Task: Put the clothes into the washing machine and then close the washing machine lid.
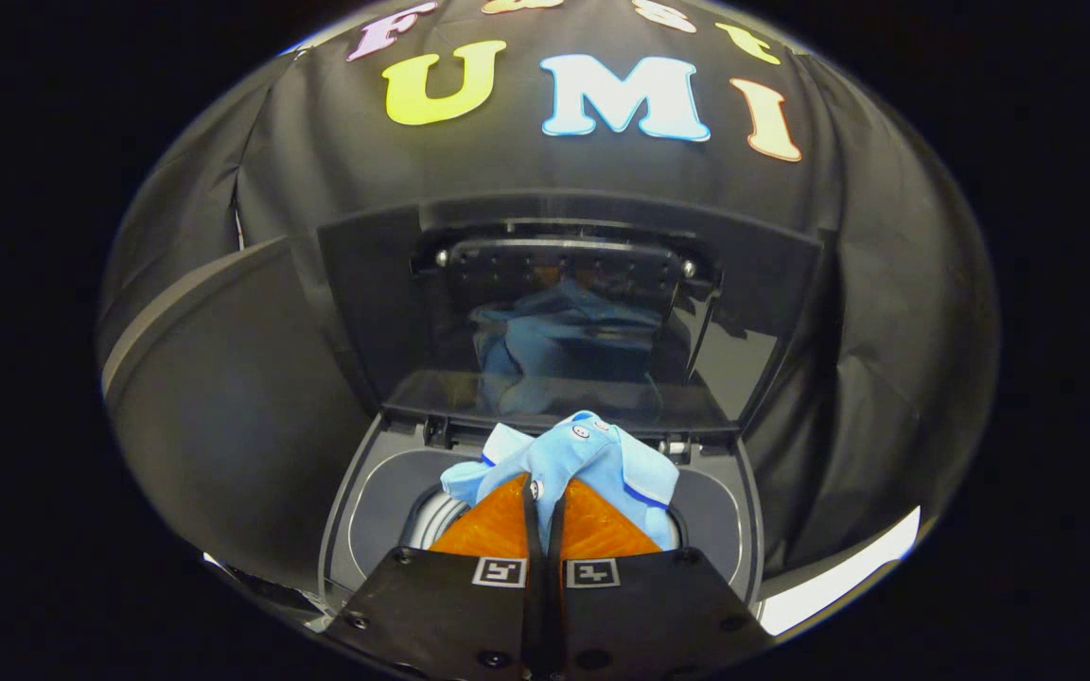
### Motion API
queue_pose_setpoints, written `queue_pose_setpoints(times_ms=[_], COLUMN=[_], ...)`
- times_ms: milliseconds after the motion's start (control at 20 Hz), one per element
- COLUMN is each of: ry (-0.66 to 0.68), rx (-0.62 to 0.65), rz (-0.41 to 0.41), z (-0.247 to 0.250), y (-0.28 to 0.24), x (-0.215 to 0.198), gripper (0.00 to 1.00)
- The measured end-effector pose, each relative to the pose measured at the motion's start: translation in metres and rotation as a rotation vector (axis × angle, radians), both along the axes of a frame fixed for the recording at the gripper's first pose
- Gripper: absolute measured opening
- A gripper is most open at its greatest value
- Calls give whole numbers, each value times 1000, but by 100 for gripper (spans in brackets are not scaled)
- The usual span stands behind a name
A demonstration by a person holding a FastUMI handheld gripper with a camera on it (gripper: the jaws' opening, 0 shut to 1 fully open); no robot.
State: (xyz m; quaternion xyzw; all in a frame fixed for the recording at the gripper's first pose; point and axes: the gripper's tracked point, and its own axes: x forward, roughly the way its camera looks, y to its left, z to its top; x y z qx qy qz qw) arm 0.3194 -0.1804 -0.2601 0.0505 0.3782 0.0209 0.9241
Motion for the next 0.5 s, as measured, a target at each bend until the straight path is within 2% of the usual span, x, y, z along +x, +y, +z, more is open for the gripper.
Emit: queue_pose_setpoints(times_ms=[300, 500], ry=[90, 95], rx=[0, -22], rz=[4, -6], z=[-43, -55], y=[16, 18], x=[-9, -12], gripper=[2, 2])
